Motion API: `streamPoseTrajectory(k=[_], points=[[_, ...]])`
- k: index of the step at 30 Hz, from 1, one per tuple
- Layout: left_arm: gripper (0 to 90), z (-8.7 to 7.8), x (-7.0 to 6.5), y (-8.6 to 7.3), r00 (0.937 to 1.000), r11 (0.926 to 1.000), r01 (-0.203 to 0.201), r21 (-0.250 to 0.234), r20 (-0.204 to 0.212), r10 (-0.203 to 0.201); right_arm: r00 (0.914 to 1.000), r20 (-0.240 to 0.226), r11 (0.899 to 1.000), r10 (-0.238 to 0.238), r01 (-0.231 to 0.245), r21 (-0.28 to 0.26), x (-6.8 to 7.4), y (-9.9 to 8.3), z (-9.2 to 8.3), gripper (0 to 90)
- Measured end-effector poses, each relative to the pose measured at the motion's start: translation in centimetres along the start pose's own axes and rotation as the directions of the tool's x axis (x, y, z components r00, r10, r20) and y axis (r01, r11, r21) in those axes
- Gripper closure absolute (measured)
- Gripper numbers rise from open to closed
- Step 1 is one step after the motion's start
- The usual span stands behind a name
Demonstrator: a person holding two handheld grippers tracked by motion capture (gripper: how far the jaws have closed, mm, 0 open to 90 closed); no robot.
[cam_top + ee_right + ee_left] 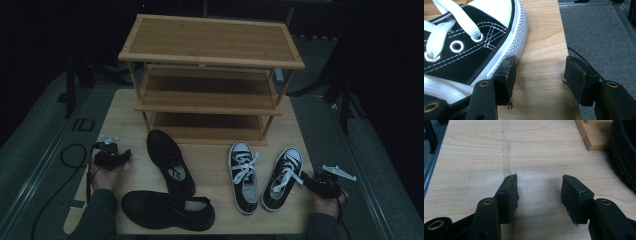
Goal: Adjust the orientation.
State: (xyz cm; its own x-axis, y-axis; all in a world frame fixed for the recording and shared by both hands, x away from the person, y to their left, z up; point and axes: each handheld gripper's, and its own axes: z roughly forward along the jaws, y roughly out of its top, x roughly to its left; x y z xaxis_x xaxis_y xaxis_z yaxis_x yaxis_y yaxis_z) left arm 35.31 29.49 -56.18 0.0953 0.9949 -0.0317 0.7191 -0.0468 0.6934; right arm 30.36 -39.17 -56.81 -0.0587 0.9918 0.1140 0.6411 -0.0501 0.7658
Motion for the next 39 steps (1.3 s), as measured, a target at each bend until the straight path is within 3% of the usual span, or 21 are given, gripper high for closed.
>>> streamPoseTrajectory(k=[6,12,19,33,36,39], points=[[57.2,-0.9,-0.4,0.3,0.9969,1.0000,0.002,0.008,0.079,-0.002,1.0000,-0.001,1.000,0.001,-0.001,0.001,0.0,0.0,0.0,42.3],[64.3,-2.0,-1.5,0.6,0.9890,0.9982,-0.056,0.020,0.138,0.053,1.0000,-0.001,1.000,0.001,-0.001,0.000,0.0,0.0,0.0,42.2],[71.8,-3.1,-2.9,0.9,0.9736,0.9904,-0.137,0.014,0.186,0.132,1.0000,-0.003,1.000,0.002,-0.002,0.000,0.0,0.0,0.0,42.1],[88.8,-5.1,-5.8,0.7,0.9318,0.9704,-0.241,0.020,0.285,0.225,1.0000,-0.003,1.000,0.002,-0.002,0.000,0.0,0.0,0.0,42.1],[89.4,-5.5,-6.4,0.7,0.9208,0.9623,-0.270,0.031,0.300,0.249,1.0000,-0.003,1.000,0.001,-0.001,-0.001,0.0,0.0,0.0,42.1],[89.5,-5.6,-7.3,0.7,0.9022,0.9508,-0.307,0.043,0.331,0.276,1.0000,-0.003,1.000,0.001,-0.001,0.000,0.0,0.0,0.0,42.1]])
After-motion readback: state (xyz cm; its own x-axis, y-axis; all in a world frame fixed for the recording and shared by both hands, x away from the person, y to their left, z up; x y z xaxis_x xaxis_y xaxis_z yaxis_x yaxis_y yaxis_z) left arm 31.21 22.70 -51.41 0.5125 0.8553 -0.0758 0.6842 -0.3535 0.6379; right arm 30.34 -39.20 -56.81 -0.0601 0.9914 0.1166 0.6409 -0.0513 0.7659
